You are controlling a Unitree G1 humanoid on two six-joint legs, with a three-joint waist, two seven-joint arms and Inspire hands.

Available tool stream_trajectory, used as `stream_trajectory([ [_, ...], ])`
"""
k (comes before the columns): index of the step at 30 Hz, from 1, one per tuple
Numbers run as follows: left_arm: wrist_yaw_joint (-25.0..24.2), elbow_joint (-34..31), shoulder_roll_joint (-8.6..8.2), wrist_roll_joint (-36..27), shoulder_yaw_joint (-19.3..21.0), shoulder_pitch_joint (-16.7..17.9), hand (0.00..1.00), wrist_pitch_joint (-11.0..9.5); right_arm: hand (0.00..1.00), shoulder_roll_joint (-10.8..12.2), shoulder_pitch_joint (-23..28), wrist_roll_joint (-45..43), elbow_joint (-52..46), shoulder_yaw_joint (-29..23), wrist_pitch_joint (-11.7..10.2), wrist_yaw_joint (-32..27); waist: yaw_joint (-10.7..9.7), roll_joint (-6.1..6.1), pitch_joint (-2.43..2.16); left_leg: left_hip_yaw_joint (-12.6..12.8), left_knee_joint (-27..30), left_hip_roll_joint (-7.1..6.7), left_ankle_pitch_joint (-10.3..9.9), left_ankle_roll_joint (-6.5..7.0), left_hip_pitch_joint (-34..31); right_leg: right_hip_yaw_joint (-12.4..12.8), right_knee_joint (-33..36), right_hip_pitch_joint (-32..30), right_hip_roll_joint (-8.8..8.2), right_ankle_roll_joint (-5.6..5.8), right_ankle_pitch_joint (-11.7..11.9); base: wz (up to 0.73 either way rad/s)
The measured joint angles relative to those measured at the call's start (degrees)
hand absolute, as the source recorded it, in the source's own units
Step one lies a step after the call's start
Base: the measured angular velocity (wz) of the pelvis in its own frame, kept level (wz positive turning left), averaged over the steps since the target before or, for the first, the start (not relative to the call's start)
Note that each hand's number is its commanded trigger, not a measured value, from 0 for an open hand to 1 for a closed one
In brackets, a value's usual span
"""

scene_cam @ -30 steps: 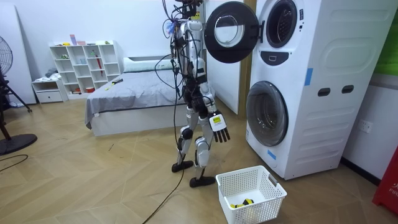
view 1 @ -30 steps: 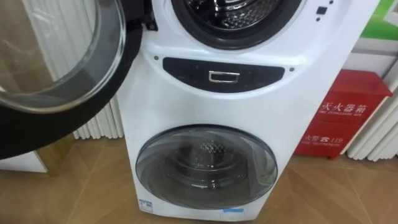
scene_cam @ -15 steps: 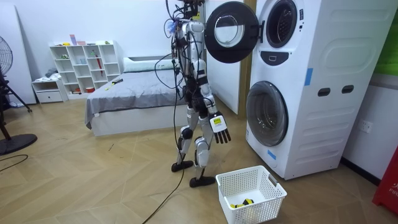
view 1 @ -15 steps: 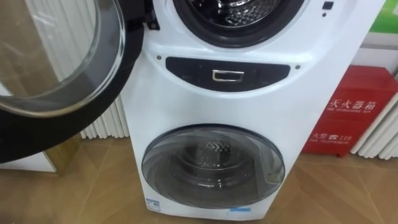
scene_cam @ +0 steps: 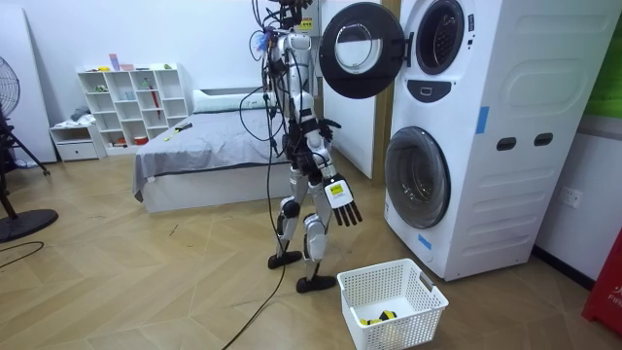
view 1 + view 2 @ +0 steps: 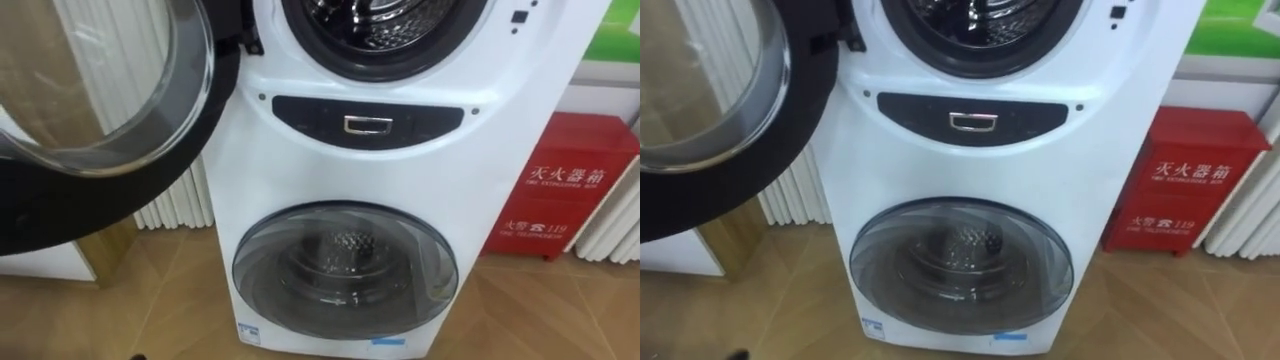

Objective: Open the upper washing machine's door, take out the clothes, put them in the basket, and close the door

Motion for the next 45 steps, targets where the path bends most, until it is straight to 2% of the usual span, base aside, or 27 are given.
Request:
stream_trajectory([
  [4, 2.9, -7.3, 0.49, 0.5, 1.6, -0.4, 0.0, 0.1, 0.0, -0.3, 0.1, 0.0, -0.3, -0.1, 0.2, 0.3, 0.2, 0.39, 0.0, -0.1, -0.1, 0.15, 0.0, -0.01, 0.2, -0.3, 0.0, 0.2, 0.12, -0.02, 0.0, 0.01],
  [9, 4.5, -13.1, 1.27, 1.6, 4.5, -0.9, 0.0, 0.0, 0.0, -0.4, 1.9, -0.1, -2.7, -0.6, 0.0, 0.4, 0.2, 0.89, 0.08, -0.1, 0.0, 0.18, 0.0, -0.01, 0.1, -0.8, -0.1, 0.1, -0.06, 0.0, 0.0, 0.0],
  [14, 4.9, -14.9, 2.76, 4.7, 4.8, -1.7, 0.0, 0.1, 0.0, -0.4, 3.0, -0.2, -2.7, -0.6, 0.0, 0.7, 0.2, 1.19, 0.24, -0.2, 0.0, 0.14, 0.0, 0.0, 0.1, -0.8, -0.1, 0.0, -0.09, 0.0, 0.0, 0.0],
  [21, 5.6, -25.0, 3.5, 6.0, 4.9, -1.8, 0.0, 0.1, 0.0, -0.4, 3.3, -1.3, -3.3, -2.3, 0.1, 3.2, -0.8, 1.22, 0.28, -0.3, 0.0, 0.11, 0.0, 0.0, -0.1, -0.8, -0.1, 0.1, -0.17, 0.0, 0.0, 0.0],
  [27, 6.4, -26.2, 3.72, 9.0, 4.9, -1.8, 0.0, 1.2, 0.0, -0.4, 3.0, -2.4, -4.5, -2.2, 0.2, 3.4, -1.6, 1.14, 0.48, -0.7, 0.5, -0.04, 0.0, 0.01, -0.6, -0.7, -0.1, -0.4, -0.25, 0.04, -0.1, 0.04],
  [28, 6.6, -27.0, 3.96, 9.0, 4.8, -1.8, 0.0, 1.8, 0.0, -0.4, 3.0, -2.5, -4.4, -2.2, 0.4, 3.9, -1.8, 0.71, 0.45, -0.9, 0.7, -0.07, 0.0, 0.01, -1.1, -1.0, -0.1, -0.6, -0.37, 0.05, -0.1, 0.13],
  [30, 6.6, -27.7, 4.81, 9.7, 4.4, -1.9, 0.0, 2.4, 0.0, -0.4, 3.0, -2.5, -4.4, -2.2, 0.7, 4.5, -1.9, 0.43, 0.73, -1.8, 0.7, -0.03, 0.0, 0.02, -1.3, -1.6, -0.1, -0.5, -0.44, 0.05, -0.1, 0.16],
  [32, 6.8, -28.4, 5.37, 11.4, 4.3, -1.9, 0.0, 3.6, 0.0, -0.5, 3.0, -2.5, -4.2, -2.3, 0.7, 4.8, -2.0, 0.28, 0.77, -2.2, 0.8, 0.02, 0.0, 0.02, -1.5, -1.9, -0.3, -0.4, -0.48, 0.05, -0.1, 0.13],
  [34, 7.5, -29.4, 5.38, 13.0, 3.8, -1.9, 0.0, 4.8, 0.0, -0.5, 2.8, -2.4, -2.6, -2.3, 0.7, 5.1, -2.1, 0.33, 0.85, -2.7, 0.8, 0.01, 0.0, 0.02, -1.5, -2.0, -1.0, 0.0, -0.52, 0.1, 0.1, 0.13],
  [39, 8.2, -30.1, 5.39, 15.0, 3.1, -1.9, 0.0, 5.8, 0.0, -0.5, 1.1, -3.3, 0.2, -2.3, 1.8, 6.3, -2.7, 0.73, 1.1, -3.3, 1.0, -0.1, 0.1, 0.13, -2.3, -3.1, -1.1, 0.0, -0.95, 0.16, 0.1, 0.12],
  [45, 8.2, -31.9, 5.3, 15.8, 2.3, -1.9, 0.0, 6.9, 0.0, -0.4, -0.1, -6.5, 0.1, -1.9, 1.8, 7.9, -2.8, 0.56, 1.2, -3.7, 1.6, -0.26, 0.2, 0.25, -3.7, -3.8, -1.1, -0.8, -1.36, 0.34, 0.2, 0.08],
])
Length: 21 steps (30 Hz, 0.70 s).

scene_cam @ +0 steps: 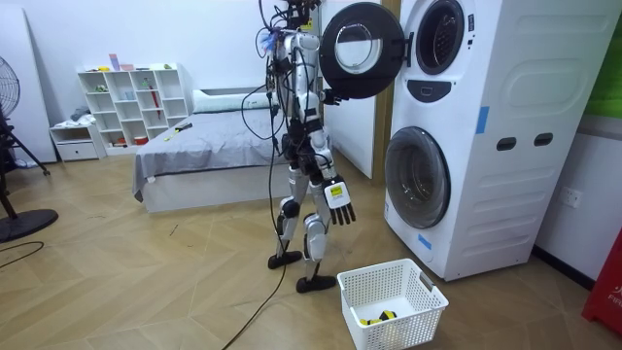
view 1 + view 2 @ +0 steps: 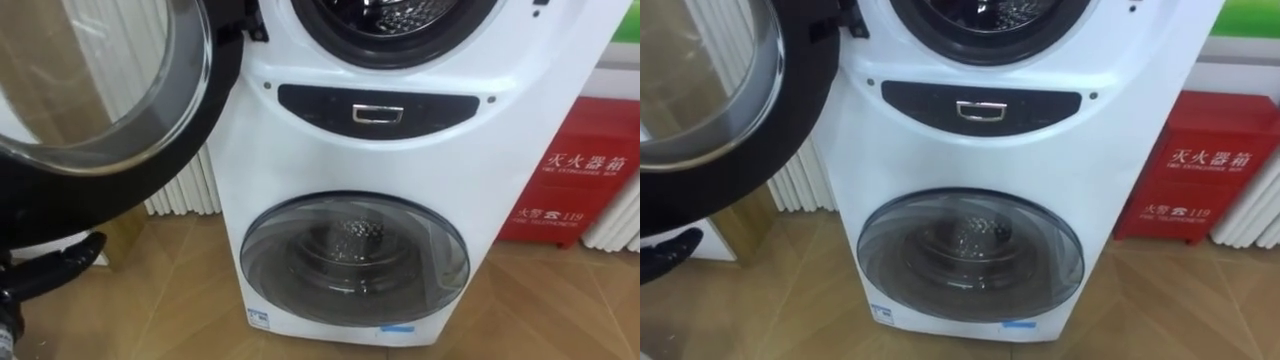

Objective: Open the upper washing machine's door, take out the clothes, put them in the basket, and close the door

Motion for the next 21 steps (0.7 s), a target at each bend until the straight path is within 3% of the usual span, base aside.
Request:
stream_trajectory([
  [3, 0.0, -0.7, -1.54, 1.4, -1.3, 0.0, 0.0, -0.1, 0.0, -0.1, -0.9, -0.8, 0.1, 1.9, 0.0, 1.0, -1.0, -0.16, 0.03, -0.9, 0.4, -0.28, 0.3, 0.33, -0.6, -1.4, 0.0, 0.1, -0.68, 0.06, 0.0, 0.27],
  [8, -0.2, -2.2, -3.84, 4.7, -4.8, 0.1, 0.0, -0.1, 0.0, -1.0, -2.7, -0.2, 0.4, 4.2, 0.0, 1.5, -0.9, -0.56, 0.17, -1.8, 0.5, -0.98, 0.7, 1.03, -1.7, -1.5, 0.0, -0.5, -1.77, 0.8, 0.3, 0.18],
  [10, -0.3, -3.9, -5.47, 5.5, -6.3, 1.0, 0.0, -0.1, 0.0, -0.9, -3.1, 0.2, 0.4, 4.8, -0.1, 1.5, -0.9, -0.68, 0.1, -1.8, 0.5, -1.33, 1.0, 1.38, -2.3, -1.7, -0.1, -0.5, -2.18, 1.18, 0.5, 0.04],
  [13, -1.9, -6.4, -5.99, 8.8, -9.2, 3.9, 0.0, -0.1, 0.0, -1.1, -3.6, 1.1, 0.3, 6.2, -0.2, 1.5, -0.9, -0.76, 0.06, -1.8, 0.3, -1.77, 1.2, 1.74, -2.3, -1.7, -0.1, -0.6, -2.63, 1.52, 0.8, 0.0],
  [21, -8.9, -6.7, -5.87, 14.3, -18.1, 5.4, 0.0, 0.0, 0.0, -1.2, -3.5, 1.9, 0.5, 6.5, -0.2, 1.5, -1.0, -0.88, 0.02, -1.8, -0.6, -2.06, 1.4, 2.07, -2.2, -1.5, -0.1, -0.5, -2.81, 1.95, 1.1, 0.0],
])
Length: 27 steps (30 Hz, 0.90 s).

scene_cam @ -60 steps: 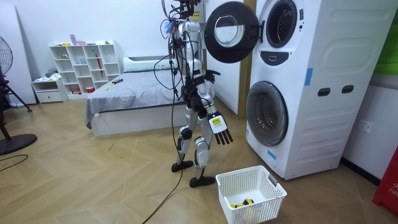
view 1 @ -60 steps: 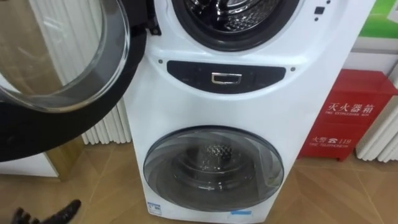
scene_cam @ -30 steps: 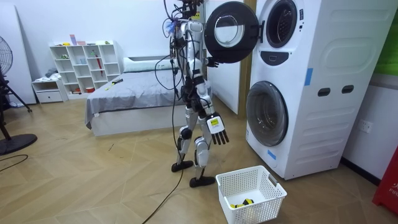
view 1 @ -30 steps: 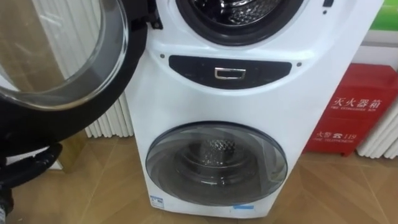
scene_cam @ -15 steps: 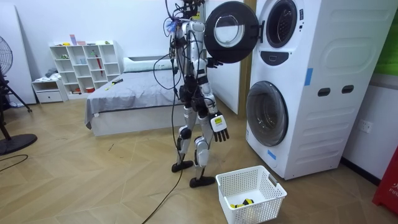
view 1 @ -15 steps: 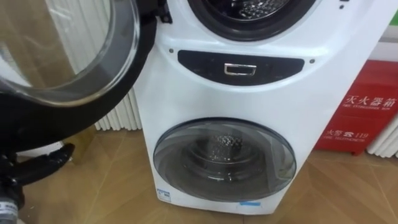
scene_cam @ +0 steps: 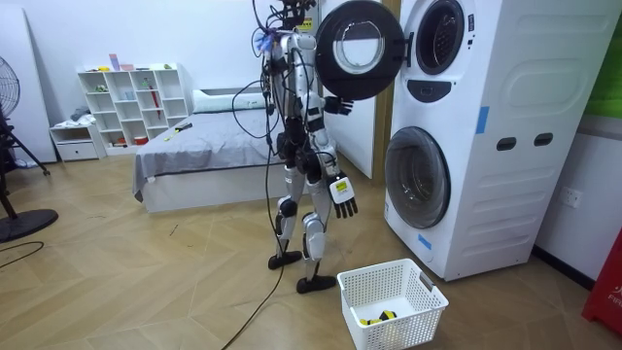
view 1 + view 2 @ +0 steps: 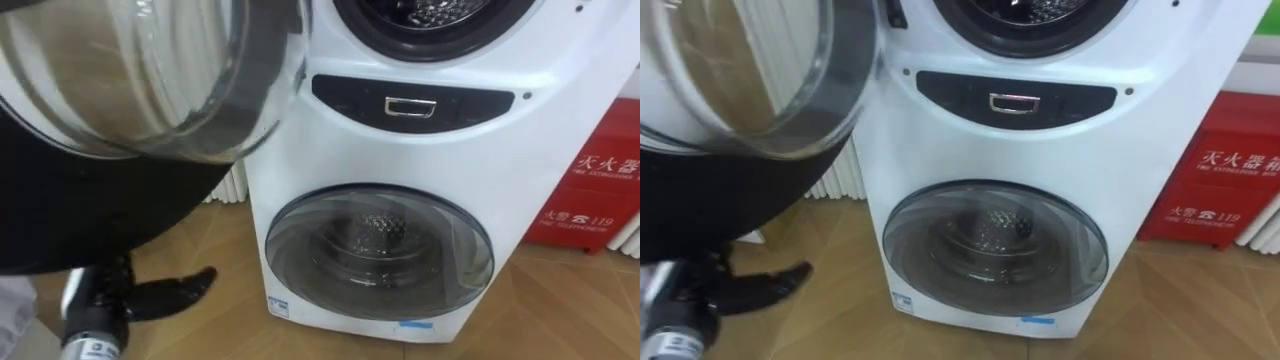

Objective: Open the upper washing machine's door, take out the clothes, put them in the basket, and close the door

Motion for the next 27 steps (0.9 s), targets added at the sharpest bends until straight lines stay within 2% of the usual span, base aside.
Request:
stream_trajectory([
  [3, -3.6, 0.0, 0.67, 0.9, -3.2, 0.0, 0.0, 0.0, 0.0, 0.0, -0.1, 0.1, -0.2, 1.0, -0.4, 0.0, -0.7, 0.01, -0.01, 0.3, 0.0, 0.0, 0.0, 0.0, 0.2, 0.7, 0.0, -0.1, 0.18, 0.0, 0.0, -0.07],
  [10, -13.1, -0.1, 0.94, 4.1, -10.6, -2.1, 0.0, -0.2, 0.0, 0.2, -1.2, 0.1, -0.7, 4.5, -0.6, -0.2, -2.5, -0.34, 0.02, 3.5, -0.3, 0.15, 0.0, -0.01, 1.6, 3.6, 0.0, -0.3, 1.12, -0.02, 0.0, -0.24],
  [15, -17.7, -0.1, 1.04, 4.1, -11.7, -2.1, 0.0, -0.4, 0.0, 0.2, -0.6, 0.3, -0.7, 4.6, -0.5, -0.2, -2.6, -1.08, -0.1, 5.5, -0.5, 0.5, 0.0, -0.04, 2.8, 5.4, 0.0, 0.0, 1.88, -0.37, 0.2, -0.22],
  [21, -20.0, -0.1, 1.72, 4.2, -12.4, -2.1, 0.0, -0.5, 0.0, 0.4, -0.6, 0.8, -1.7, 5.1, -0.5, -0.2, -2.7, -1.42, -0.58, 5.6, -1.2, 1.16, -0.6, -0.89, 3.0, 5.3, -1.0, 0.2, 2.64, -0.92, 0.7, -0.03],
  [24, -20.6, 0.0, 1.9, 4.2, -12.7, -1.9, 0.0, -0.5, 0.0, 0.3, -0.4, 1.0, -1.7, 5.8, -0.5, -0.6, -2.6, -1.09, -0.79, 5.6, -1.2, 1.55, -0.7, -1.14, 3.1, 5.3, -1.0, 0.3, 3.06, -1.01, 0.7, 0.0],
  [27, -21.3, 0.0, 1.89, 4.4, -12.8, -1.9, 0.0, -0.5, 0.0, 0.1, -0.4, 1.3, -1.7, 5.8, -0.5, -0.9, -2.7, -0.56, -0.57, 5.6, -1.2, 1.73, -0.7, -1.2, 3.5, 5.3, -1.0, 0.7, 3.27, -1.03, 0.7, 0.0],
])
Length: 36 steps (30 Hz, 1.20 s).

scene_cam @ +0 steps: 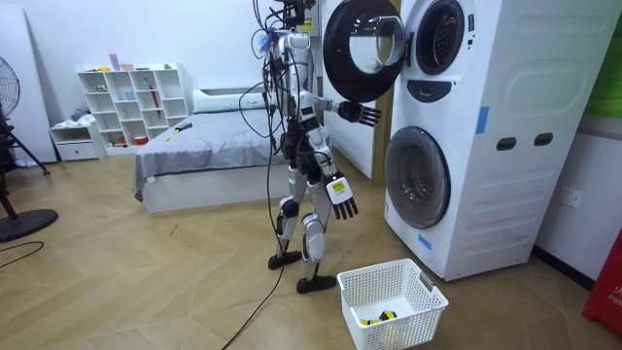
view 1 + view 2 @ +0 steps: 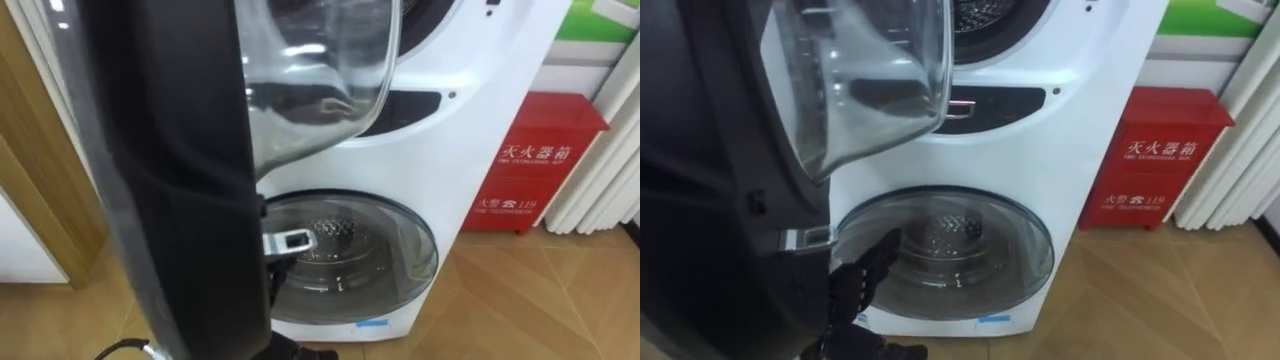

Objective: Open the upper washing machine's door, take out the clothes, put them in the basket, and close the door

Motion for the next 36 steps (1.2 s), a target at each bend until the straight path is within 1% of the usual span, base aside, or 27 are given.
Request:
stream_trajectory([
  [4, -0.7, 0.0, -0.03, 0.8, -0.1, -0.1, 0.0, 0.0, 0.0, 0.0, 0.0, 1.3, 0.0, 0.4, 0.0, -0.5, -0.2, 0.45, 0.17, 0.1, -0.1, 0.03, 0.0, -0.05, 0.1, 0.0, 0.0, 0.0, 0.06, 0.0, 0.0, 0.0],
  [7, -1.2, 0.1, -0.06, 0.8, -0.3, -0.1, 0.0, 0.0, 0.0, 0.0, 0.1, 3.2, 0.0, 0.4, 0.2, -0.6, -1.0, 0.83, 0.37, -0.1, -0.1, 0.03, 0.0, -0.05, 0.4, 0.1, -0.1, 0.3, 0.07, 0.0, 0.0, 0.0],
  [9, -0.9, 0.7, -0.09, 0.7, -0.3, -0.1, 0.0, -0.1, 0.0, 0.0, 0.3, 4.1, -0.2, 0.3, 0.2, -0.9, -1.2, 1.24, 0.38, 0.0, -0.2, 0.02, 0.0, -0.05, 0.5, 0.1, -0.1, 0.4, 0.08, 0.0, 0.0, -0.02],
  [11, -0.8, 2.6, -0.25, 0.7, -0.1, -0.1, 0.0, -0.1, 0.0, 0.0, 0.9, 4.7, -0.8, 0.3, 0.3, -1.0, -1.3, 1.53, 0.22, 0.5, -0.2, 0.09, 0.0, -0.05, 0.8, 0.4, 0.0, 0.4, 0.2, 0.0, 0.0, -0.09],
  [13, -0.5, 7.0, -0.24, 0.2, 0.4, -0.1, 0.0, 0.0, 0.0, -0.1, 1.2, 5.7, -1.0, 0.2, 0.8, -0.9, -1.2, 1.79, 0.02, 0.7, -0.2, 0.36, -0.2, -0.38, 1.0, 0.7, 0.0, 0.4, 0.58, -0.14, 0.1, -0.11],
  [16, 0.2, 12.1, -0.29, 0.0, 1.0, -0.1, 0.0, 0.0, 0.0, -0.1, 1.4, 5.8, -1.0, -0.2, 1.5, -0.9, -1.2, 2.03, -0.12, 0.6, -0.2, 0.49, -0.3, -0.55, 1.0, 0.7, 0.0, 0.4, 0.75, -0.34, 0.1, -0.02],
  [18, 0.7, 19.2, -0.56, -0.1, 1.1, -0.1, 0.0, 0.0, 0.0, 0.0, 1.8, 6.1, -1.2, -0.8, 2.1, -1.2, -1.2, 2.29, -0.33, 0.8, -0.2, 0.53, -0.3, -0.59, 1.2, 0.5, 0.0, 0.5, 0.76, -0.5, 0.0, 0.0],
  [19, 1.1, 24.0, -1.03, -0.8, 1.2, -0.1, 0.0, 0.0, 0.0, 0.0, 2.2, 6.4, -1.5, -1.1, 2.2, -1.3, -1.1, 2.33, -0.38, 1.1, -0.3, 0.54, -0.4, -0.63, 1.4, 0.5, 0.0, 0.7, 0.78, -0.59, 0.0, -0.04],
  [20, 1.2, 26.5, -1.23, -0.9, 1.3, -0.1, 0.0, 0.0, 0.0, 0.0, 2.4, 6.6, -1.8, -1.4, 2.5, -1.4, -1.0, 2.33, -0.38, 1.1, -0.3, 0.54, -0.4, -0.64, 1.5, 0.5, 0.0, 0.8, 0.79, -0.64, -0.1, -0.06],
  [21, 1.4, 32.4, -1.62, -0.9, 1.7, 0.0, 0.0, 0.0, 0.0, 0.1, 3.0, 7.1, -2.5, -1.4, 3.1, -1.7, -0.5, 2.19, -0.34, 1.3, -0.3, 0.54, -0.4, -0.64, 1.7, 0.6, 0.0, 0.9, 0.82, -0.68, -0.1, -0.08],
  [22, 1.7, 38.7, -2.3, -0.8, 3.1, 0.2, 0.0, -0.1, 0.0, 0.3, 3.6, 7.1, -3.2, -1.8, 3.3, -1.8, 0.0, 2.11, -0.38, 1.4, -0.3, 0.55, -0.4, -0.65, 1.9, 0.6, 0.0, 1.0, 0.83, -0.77, -0.2, -0.06],
  [23, 2.2, 41.9, -2.58, -0.9, 3.7, 0.2, 0.0, 0.0, 0.0, 0.4, 3.8, 7.1, -3.3, -2.1, 3.4, -1.8, 0.2, 2.04, -0.42, 1.4, -0.2, 0.54, -0.4, -0.64, 1.9, 0.6, 0.0, 1.0, 0.81, -0.79, -0.2, -0.05],
  [24, 3.0, 47.9, -3.16, -1.8, 5.5, 0.7, 0.0, -0.1, 0.0, 0.4, 3.8, 6.9, -3.3, -2.1, 3.7, -1.8, 0.7, 1.54, -0.31, 1.5, -0.3, 0.53, -0.4, -0.7, 2.0, 0.6, 0.0, 1.0, 0.81, -0.83, -0.4, 0.0],
  [25, 3.9, 53.7, -3.47, -3.1, 7.2, 1.0, 0.0, -0.1, 0.0, 0.5, 3.9, 6.9, -3.3, -2.1, 3.8, -1.8, 1.3, 1.24, -0.44, 1.5, -0.3, 0.52, -0.4, -0.73, 2.0, 0.6, 0.0, 0.9, 0.82, -0.84, -0.4, 0.0],
  [26, 4.4, 56.2, -3.44, -3.9, 7.8, 1.2, 0.0, -0.1, 0.0, 0.6, 3.9, 6.9, -3.3, -2.1, 3.8, -1.8, 1.7, 0.95, -0.42, 1.5, -0.3, 0.53, -0.5, -0.77, 2.0, 0.6, 0.0, 0.9, 0.84, -0.84, -0.4, 0.0],
  [27, 5.6, 59.8, -3.23, -6.4, 8.5, 1.9, 0.0, -0.1, 0.0, 0.8, 3.9, 7.0, -3.3, -2.1, 3.9, -2.0, 2.0, 0.39, -0.4, 1.6, -0.3, 0.54, -0.5, -0.82, 2.2, 0.6, 0.0, 0.8, 0.83, -0.85, -0.4, 0.0],
  [28, 6.6, 62.7, -3.3, -8.7, 10.4, 3.0, 0.0, -0.1, 0.0, 1.2, 3.9, 7.0, -3.2, -2.6, 3.9, -2.0, 2.5, 0.33, -0.33, 1.5, -0.4, 0.58, -0.5, -0.83, 2.3, 0.5, 0.0, 1.0, 0.82, -0.85, -0.4, 0.0],
  [29, 7.0, 64.0, -3.33, -9.3, 11.6, 3.4, 0.0, -0.1, 0.0, 1.3, 3.9, 7.0, -3.2, -2.9, 3.9, -2.0, 2.8, 0.2, -0.35, 1.5, -0.4, 0.6, -0.5, -0.82, 2.4, 0.5, 0.0, 1.1, 0.83, -0.85, -0.4, 0.0],
  [30, 8.3, 65.8, -3.37, -9.9, 14.1, 3.9, 0.0, 0.0, 0.0, 1.6, 4.0, 6.5, -2.8, -4.0, 3.8, -1.8, 3.5, 0.1, -0.32, 1.5, -0.4, 0.63, -0.5, -0.82, 2.6, 0.6, -0.1, 1.6, 0.84, -0.84, -0.4, 0.0],
  [31, 9.0, 65.9, -3.4, -9.9, 15.3, 4.1, 0.0, 0.0, 0.0, 1.6, 4.0, 6.1, -2.7, -4.3, 3.8, -1.7, 3.8, 0.1, -0.3, 1.5, -0.4, 0.63, -0.5, -0.82, 2.7, 0.6, -0.1, 1.7, 0.84, -0.83, -0.4, 0.0],
  [32, 10.2, 65.4, -3.47, -9.8, 18.2, 4.1, 0.0, 0.0, 0.0, 1.6, 4.1, 5.4, -2.6, -5.3, 3.8, -1.7, 4.6, 0.23, -0.27, 1.4, -0.8, 0.6, -0.5, -0.82, 2.9, 0.6, 0.0, 1.8, 0.83, -0.82, -0.4, 0.0],
  [33, 11.5, 64.1, -3.47, -9.8, 21.3, 4.0, 0.0, 0.0, 0.0, 1.6, 4.0, 4.1, -2.6, -6.3, 3.8, -1.6, 5.2, 0.48, -0.23, 1.4, -0.8, 0.58, -0.5, -0.81, 2.9, 0.5, 0.1, 1.8, 0.81, -0.82, -0.4, 0.0],
  [34, 12.9, 62.5, -3.43, -9.8, 24.3, 3.5, 0.0, 0.0, 0.0, 1.5, 3.9, 3.2, -2.6, -7.2, 3.8, -1.7, 5.3, 0.87, -0.24, 1.3, -0.8, 0.6, -0.5, -0.82, 3.0, 0.4, 0.1, 2.0, 0.8, -0.82, -0.4, 0.0],
  [35, 13.8, 61.5, -3.41, -9.8, 25.7, 3.2, 0.0, 0.1, 0.0, 1.4, 3.8, 3.0, -2.6, -7.3, 3.7, -1.7, 5.3, 1.2, -0.24, 1.3, -0.8, 0.61, -0.5, -0.82, 3.1, 0.4, 0.1, 2.1, 0.8, -0.83, -0.4, 0.04],
  [36, 15.6, 57.9, -3.39, -9.6, 28.0, 2.8, 0.0, 0.3, 0.0, 1.3, 3.9, 2.3, -2.7, -8.4, 3.5, -1.7, 5.4, 1.89, -0.32, 1.2, -0.8, 0.64, -0.5, -0.82, 3.3, 0.2, 0.1, 2.3, 0.81, -0.83, -0.4, 0.06],
])
